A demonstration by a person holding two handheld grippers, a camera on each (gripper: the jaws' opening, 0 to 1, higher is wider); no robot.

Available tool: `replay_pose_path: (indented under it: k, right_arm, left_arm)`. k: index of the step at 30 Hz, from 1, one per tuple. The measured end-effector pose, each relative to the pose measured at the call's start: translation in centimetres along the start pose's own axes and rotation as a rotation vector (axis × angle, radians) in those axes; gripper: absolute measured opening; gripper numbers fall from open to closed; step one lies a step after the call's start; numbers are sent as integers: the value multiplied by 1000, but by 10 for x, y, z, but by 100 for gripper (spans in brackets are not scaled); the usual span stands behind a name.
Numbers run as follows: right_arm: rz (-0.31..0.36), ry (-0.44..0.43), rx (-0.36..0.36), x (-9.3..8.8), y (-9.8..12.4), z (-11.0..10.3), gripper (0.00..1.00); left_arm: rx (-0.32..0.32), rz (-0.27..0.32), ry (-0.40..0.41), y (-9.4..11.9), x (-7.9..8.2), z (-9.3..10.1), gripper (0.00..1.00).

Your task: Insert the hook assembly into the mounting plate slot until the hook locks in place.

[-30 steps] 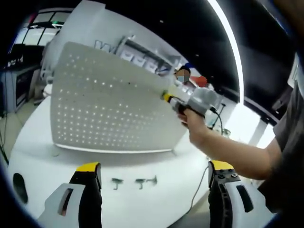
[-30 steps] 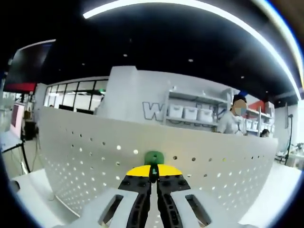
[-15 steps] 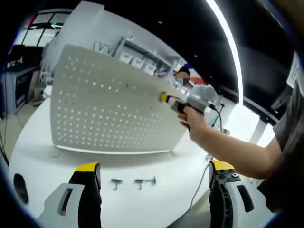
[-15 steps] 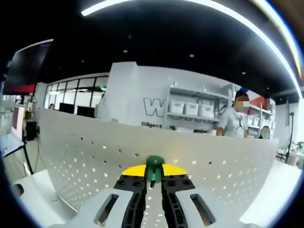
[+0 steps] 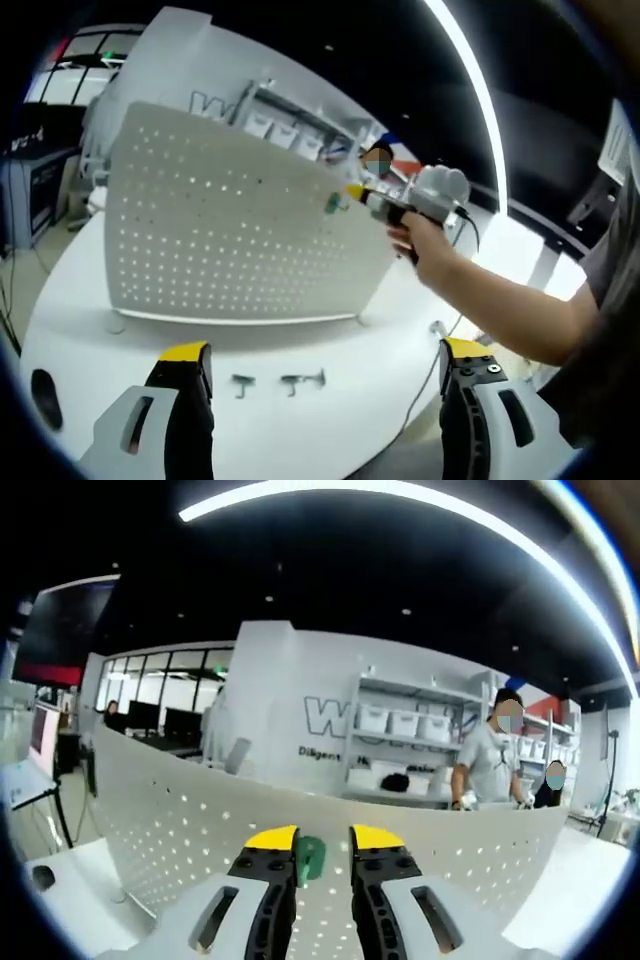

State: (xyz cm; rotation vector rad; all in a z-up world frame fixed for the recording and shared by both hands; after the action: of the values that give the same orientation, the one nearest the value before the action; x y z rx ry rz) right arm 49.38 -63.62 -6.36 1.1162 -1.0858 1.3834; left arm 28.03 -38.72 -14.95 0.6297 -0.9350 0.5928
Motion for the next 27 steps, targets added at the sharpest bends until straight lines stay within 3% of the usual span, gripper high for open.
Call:
replay_pose_path:
  k: [5, 14, 27]
  right_arm:
    - [-31, 23, 26, -11, 20, -2, 20]
    - [-94, -9, 64, -33, 64, -4, 26]
    - [-237, 16, 157, -84, 120, -15, 28]
  left_arm:
    - [4, -8, -3, 5, -5, 2, 96]
    - [8, -20, -16, 10, -10, 5, 95]
    - [-3, -29, -24, 7, -14, 12, 95]
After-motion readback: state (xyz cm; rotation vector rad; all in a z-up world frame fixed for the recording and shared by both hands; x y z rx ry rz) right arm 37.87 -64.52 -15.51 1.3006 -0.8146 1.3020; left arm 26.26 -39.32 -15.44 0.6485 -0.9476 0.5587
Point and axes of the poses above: the point that each gripper's makers call its tool centre point, and the gripper's own axes: y roughly backward along the fingers, z roughly to its right, x roughly out of its top, the point moved 7 cm from there along y, roughly backward along the fingers, and after that the axes turned 4 degrees about -x, right-handed, at the moved point
